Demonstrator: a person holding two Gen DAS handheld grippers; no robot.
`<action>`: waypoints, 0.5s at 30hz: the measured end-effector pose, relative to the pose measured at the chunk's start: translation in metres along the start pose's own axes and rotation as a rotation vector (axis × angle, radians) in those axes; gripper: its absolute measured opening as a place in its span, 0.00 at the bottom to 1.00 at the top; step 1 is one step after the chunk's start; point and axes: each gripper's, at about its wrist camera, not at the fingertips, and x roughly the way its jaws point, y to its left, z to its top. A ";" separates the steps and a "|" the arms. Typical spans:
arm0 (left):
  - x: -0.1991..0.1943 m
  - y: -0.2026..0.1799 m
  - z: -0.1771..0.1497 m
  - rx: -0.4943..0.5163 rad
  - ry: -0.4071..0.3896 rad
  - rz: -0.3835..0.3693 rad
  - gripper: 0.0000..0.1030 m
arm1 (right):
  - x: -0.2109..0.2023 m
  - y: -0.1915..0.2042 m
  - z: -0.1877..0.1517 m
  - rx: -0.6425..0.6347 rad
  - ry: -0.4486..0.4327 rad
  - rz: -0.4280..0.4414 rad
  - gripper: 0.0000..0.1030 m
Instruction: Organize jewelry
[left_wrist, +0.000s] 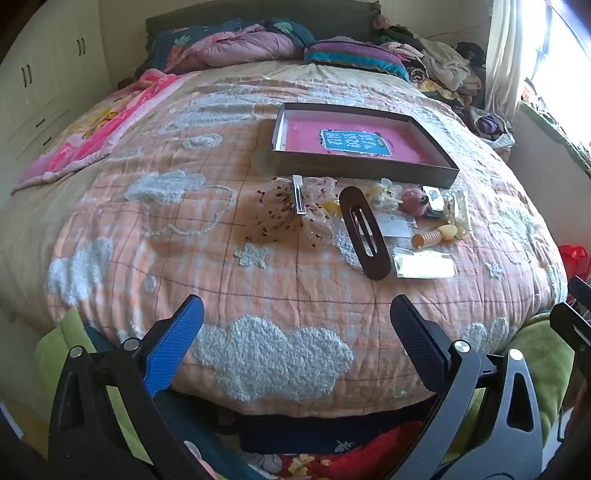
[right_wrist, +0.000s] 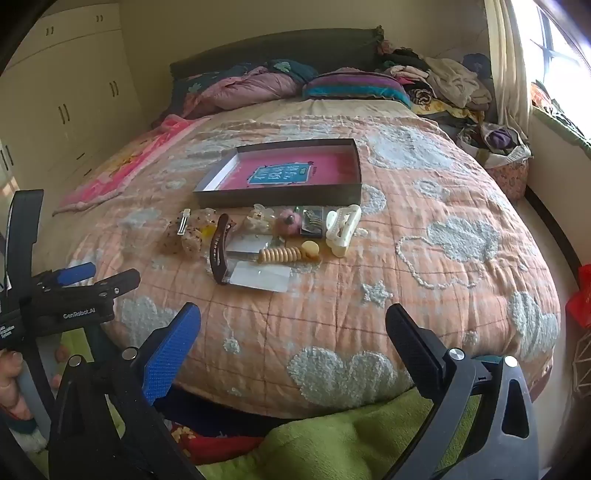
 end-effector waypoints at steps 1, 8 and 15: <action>0.000 0.000 0.000 0.000 0.001 0.001 0.92 | 0.000 0.001 0.000 -0.009 -0.003 -0.009 0.96; 0.000 -0.001 0.000 0.006 -0.005 0.007 0.92 | -0.002 0.001 0.000 -0.006 -0.008 0.000 0.96; -0.002 0.000 0.003 0.011 -0.006 0.010 0.92 | -0.003 0.003 -0.001 -0.006 -0.011 0.004 0.96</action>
